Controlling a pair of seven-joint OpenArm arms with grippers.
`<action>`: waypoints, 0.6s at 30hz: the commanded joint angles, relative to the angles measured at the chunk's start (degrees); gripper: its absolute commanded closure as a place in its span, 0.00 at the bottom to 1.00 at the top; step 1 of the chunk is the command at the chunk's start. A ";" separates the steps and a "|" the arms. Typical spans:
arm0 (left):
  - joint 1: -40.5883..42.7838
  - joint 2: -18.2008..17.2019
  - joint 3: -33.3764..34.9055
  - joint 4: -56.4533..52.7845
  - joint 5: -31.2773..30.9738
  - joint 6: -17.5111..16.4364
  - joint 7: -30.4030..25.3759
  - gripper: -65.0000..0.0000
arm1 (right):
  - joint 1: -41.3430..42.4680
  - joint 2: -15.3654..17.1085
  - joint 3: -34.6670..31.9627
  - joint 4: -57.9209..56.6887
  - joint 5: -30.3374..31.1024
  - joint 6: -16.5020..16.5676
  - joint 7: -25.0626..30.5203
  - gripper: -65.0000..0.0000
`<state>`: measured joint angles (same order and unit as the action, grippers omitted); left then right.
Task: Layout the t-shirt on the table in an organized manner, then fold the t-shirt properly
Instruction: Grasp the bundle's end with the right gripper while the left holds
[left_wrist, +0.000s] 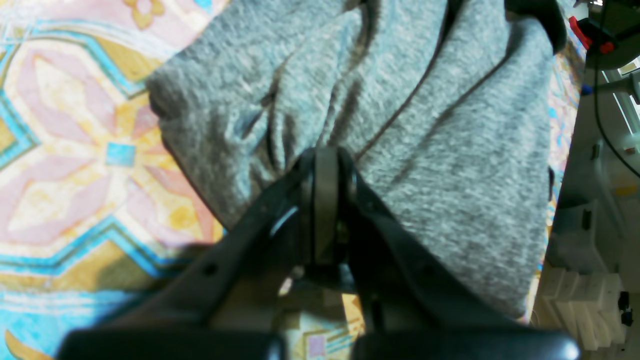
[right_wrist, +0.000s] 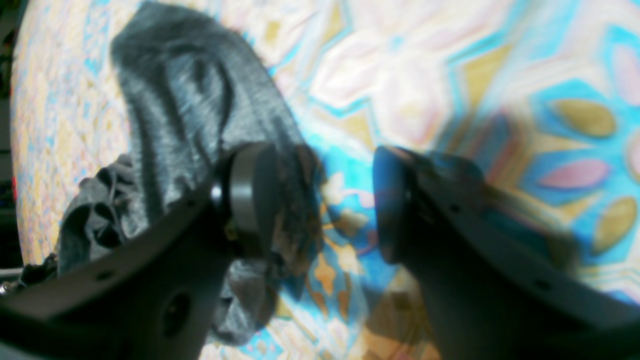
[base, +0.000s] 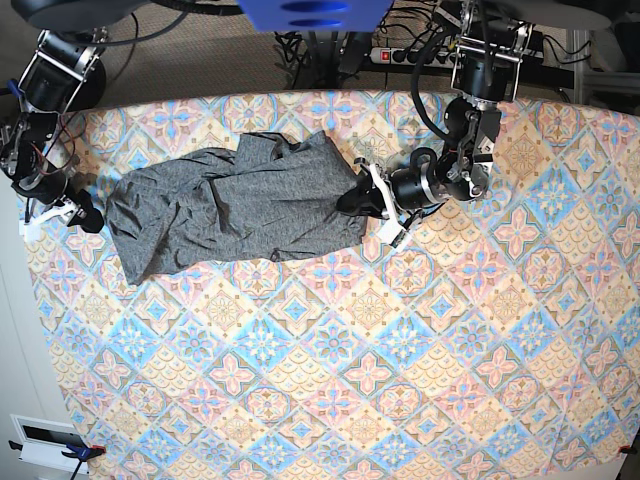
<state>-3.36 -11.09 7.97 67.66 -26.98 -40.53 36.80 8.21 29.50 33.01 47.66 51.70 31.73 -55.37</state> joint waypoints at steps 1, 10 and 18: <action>0.50 -0.56 0.17 -0.45 6.10 3.22 5.27 1.00 | 0.36 0.88 0.08 0.38 -0.85 -0.30 -0.32 0.54; 0.50 -0.56 0.17 -0.45 6.10 3.22 5.45 1.00 | 0.10 0.70 -0.09 0.47 -0.85 -0.30 -0.76 0.54; 0.50 -0.56 0.17 -0.45 6.10 3.22 5.45 1.00 | 0.10 -2.90 -4.40 1.00 -0.49 -0.30 -0.85 0.54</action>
<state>-3.36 -11.09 7.97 67.66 -26.98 -40.53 36.82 8.47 25.87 28.91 48.69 53.45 31.92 -52.71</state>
